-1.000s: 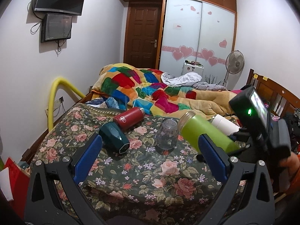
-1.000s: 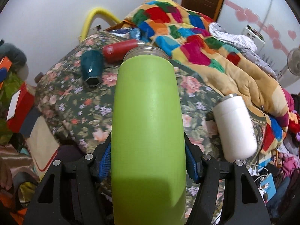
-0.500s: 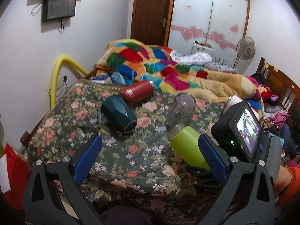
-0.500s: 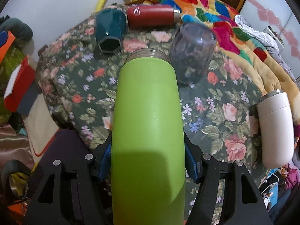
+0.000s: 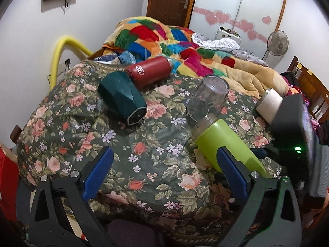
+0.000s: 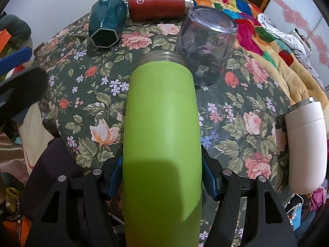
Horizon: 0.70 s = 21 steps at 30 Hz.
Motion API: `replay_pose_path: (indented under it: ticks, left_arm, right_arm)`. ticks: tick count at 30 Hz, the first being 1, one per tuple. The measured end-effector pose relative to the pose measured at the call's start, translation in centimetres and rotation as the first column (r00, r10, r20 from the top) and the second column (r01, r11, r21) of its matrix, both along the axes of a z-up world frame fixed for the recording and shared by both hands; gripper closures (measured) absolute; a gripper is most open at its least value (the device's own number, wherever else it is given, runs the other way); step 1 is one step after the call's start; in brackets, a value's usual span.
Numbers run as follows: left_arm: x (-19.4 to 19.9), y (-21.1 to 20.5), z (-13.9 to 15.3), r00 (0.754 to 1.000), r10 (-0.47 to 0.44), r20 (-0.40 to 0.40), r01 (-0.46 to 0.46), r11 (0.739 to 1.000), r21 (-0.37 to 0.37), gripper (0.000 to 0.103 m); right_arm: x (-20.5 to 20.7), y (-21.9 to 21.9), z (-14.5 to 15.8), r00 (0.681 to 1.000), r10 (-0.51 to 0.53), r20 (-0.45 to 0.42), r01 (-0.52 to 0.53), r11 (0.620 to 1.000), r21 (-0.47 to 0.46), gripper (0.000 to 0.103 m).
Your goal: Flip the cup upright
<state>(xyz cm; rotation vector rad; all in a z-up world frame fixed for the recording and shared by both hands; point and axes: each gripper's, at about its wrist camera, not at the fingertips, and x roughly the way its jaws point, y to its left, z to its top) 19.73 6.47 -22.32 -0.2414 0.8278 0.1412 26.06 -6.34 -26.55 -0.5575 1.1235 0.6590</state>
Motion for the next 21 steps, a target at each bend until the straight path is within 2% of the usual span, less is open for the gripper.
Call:
replay_pose_path:
  ticks: [5, 10, 13, 17, 21]
  left_arm:
    - [0.3, 0.0, 0.1, 1.000, -0.009, -0.024, 0.008, 0.998, -0.056, 0.002]
    - [1.1, -1.1, -0.2, 0.998, -0.033, -0.062, 0.025, 0.992, -0.128, 0.002]
    - [2.0, -2.4, -1.0, 0.991, -0.060, -0.119, 0.041, 0.988, -0.152, 0.002]
    - [3.3, -3.9, -2.5, 0.978, -0.105, -0.181, 0.061, 0.970, -0.234, 0.002]
    - [4.7, -4.8, -3.7, 0.965, -0.117, -0.234, 0.041, 0.951, -0.305, 0.005]
  right_arm:
    - [-0.7, -1.2, 1.7, 1.000, -0.020, 0.010, 0.020, 0.999, 0.038, 0.041]
    - [-2.6, -3.5, 4.6, 0.995, -0.047, 0.092, 0.041, 0.997, 0.063, 0.039]
    - [-3.7, -5.5, 6.3, 0.987, -0.085, 0.137, 0.073, 0.993, 0.093, 0.036]
    - [-4.2, -8.3, 7.7, 0.973, -0.158, 0.167, 0.137, 0.982, 0.132, 0.036]
    - [-5.1, -11.1, 8.3, 0.952, -0.231, 0.199, 0.201, 0.966, 0.160, 0.036]
